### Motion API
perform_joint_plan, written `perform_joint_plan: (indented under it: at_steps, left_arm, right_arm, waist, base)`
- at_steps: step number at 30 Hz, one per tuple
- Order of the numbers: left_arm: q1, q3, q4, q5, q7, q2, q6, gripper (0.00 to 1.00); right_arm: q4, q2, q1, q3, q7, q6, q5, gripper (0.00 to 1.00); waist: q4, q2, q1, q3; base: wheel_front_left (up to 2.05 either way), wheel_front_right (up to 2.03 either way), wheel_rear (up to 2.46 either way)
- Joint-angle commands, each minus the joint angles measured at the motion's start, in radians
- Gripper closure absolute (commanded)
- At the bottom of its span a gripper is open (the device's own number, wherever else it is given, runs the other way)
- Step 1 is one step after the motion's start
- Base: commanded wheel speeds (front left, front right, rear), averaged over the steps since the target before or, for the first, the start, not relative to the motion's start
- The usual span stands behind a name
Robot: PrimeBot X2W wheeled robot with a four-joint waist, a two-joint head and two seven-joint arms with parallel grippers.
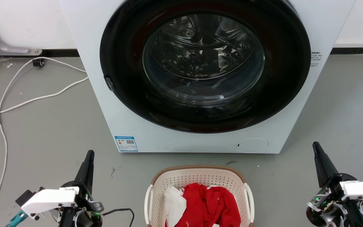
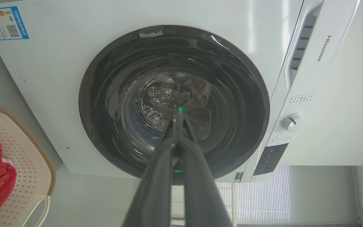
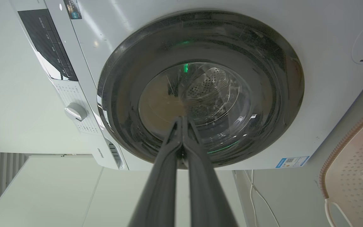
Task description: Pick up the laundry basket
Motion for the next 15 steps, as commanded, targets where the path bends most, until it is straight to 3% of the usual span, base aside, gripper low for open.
perform_joint_plan:
  at_steps: [1,15]
  left_arm:
    - [-0.010,0.003,0.001,0.005,0.003,-0.001,-0.002,1.00]
    - [-0.010,0.005,0.001,0.007,0.005,-0.002,-0.002,1.00]
  right_arm:
    - [0.001,0.004,-0.011,-0.002,0.003,0.000,-0.004,1.00]
    - [0.001,0.004,-0.011,-0.003,0.004,0.000,-0.006,1.00]
  waist:
    - [0.000,0.0000,0.0000,0.000]
    - [0.000,0.0000,0.0000,0.000]
  base:
    - [0.00,0.00,0.00]
    - [0.00,0.00,0.00]
